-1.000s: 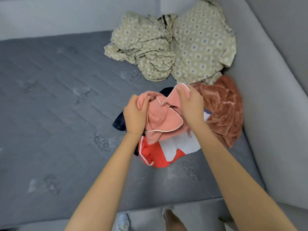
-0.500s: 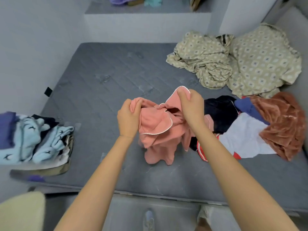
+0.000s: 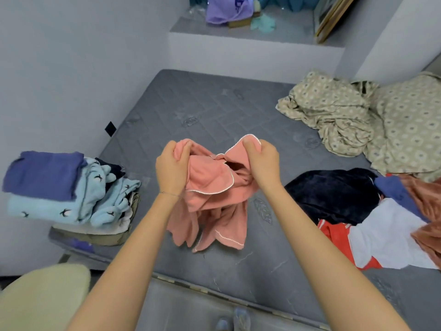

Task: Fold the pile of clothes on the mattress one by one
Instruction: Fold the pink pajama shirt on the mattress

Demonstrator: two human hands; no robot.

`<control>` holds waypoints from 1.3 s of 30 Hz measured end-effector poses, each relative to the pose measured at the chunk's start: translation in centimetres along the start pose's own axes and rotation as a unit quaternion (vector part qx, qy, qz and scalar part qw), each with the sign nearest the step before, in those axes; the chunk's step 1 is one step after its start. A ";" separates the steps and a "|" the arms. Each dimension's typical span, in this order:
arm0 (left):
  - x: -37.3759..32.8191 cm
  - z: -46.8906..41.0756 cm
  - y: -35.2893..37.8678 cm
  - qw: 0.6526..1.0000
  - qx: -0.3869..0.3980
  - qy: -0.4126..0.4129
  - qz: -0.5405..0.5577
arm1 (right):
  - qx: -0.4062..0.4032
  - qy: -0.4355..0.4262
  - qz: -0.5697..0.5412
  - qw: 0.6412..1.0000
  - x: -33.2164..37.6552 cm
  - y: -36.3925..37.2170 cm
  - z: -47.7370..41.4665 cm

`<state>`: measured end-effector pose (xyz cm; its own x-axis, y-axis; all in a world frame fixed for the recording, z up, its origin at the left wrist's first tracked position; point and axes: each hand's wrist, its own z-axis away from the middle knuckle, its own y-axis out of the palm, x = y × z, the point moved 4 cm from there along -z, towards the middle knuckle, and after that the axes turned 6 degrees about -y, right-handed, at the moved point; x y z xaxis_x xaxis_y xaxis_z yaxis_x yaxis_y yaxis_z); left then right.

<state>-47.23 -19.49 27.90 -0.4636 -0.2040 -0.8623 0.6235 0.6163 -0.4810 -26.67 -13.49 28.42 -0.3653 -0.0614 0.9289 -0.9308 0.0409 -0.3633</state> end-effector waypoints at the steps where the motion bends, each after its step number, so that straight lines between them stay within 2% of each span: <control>1: 0.4 -0.6 -0.4 1.000 -0.003 -0.003 -0.003 | 0.004 -0.003 0.001 1.000 0.4 0.8 -0.3; 10: 5.8 -7.4 -2.1 1.000 0.010 -0.027 -0.005 | -0.002 0.003 0.018 1.000 2.3 8.3 -2.4; 13: 7.7 -9.9 -1.9 0.999 0.044 -0.030 -0.003 | -0.027 0.026 0.013 0.999 1.6 10.8 -3.0; 18: 12.4 -13.7 -0.9 0.987 0.149 -0.036 -0.048 | -0.073 0.076 0.012 0.994 -0.5 14.6 -3.2; 25: 19.1 -13.4 2.1 0.941 0.323 -0.057 -0.088 | -0.058 0.125 0.075 0.988 -5.3 17.0 -2.3; 31: 25.3 -11.6 5.2 0.919 0.365 -0.109 -0.107 | -0.041 0.204 0.071 0.976 -11.5 18.0 -1.0; 36: 27.8 -10.0 8.0 0.898 0.388 -0.101 -0.181 | -0.049 0.244 0.059 0.967 -14.3 17.8 0.1; 39: 28.2 -9.1 8.8 0.870 0.430 -0.084 -0.225 | -0.059 0.258 0.049 0.963 -15.3 17.9 0.5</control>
<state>-60.55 -12.89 0.84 -0.7292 -0.4308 -0.5317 0.6766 -0.3376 -0.6544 -37.74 -12.30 7.72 -0.3668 0.4517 0.8133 -0.8729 0.1352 -0.4688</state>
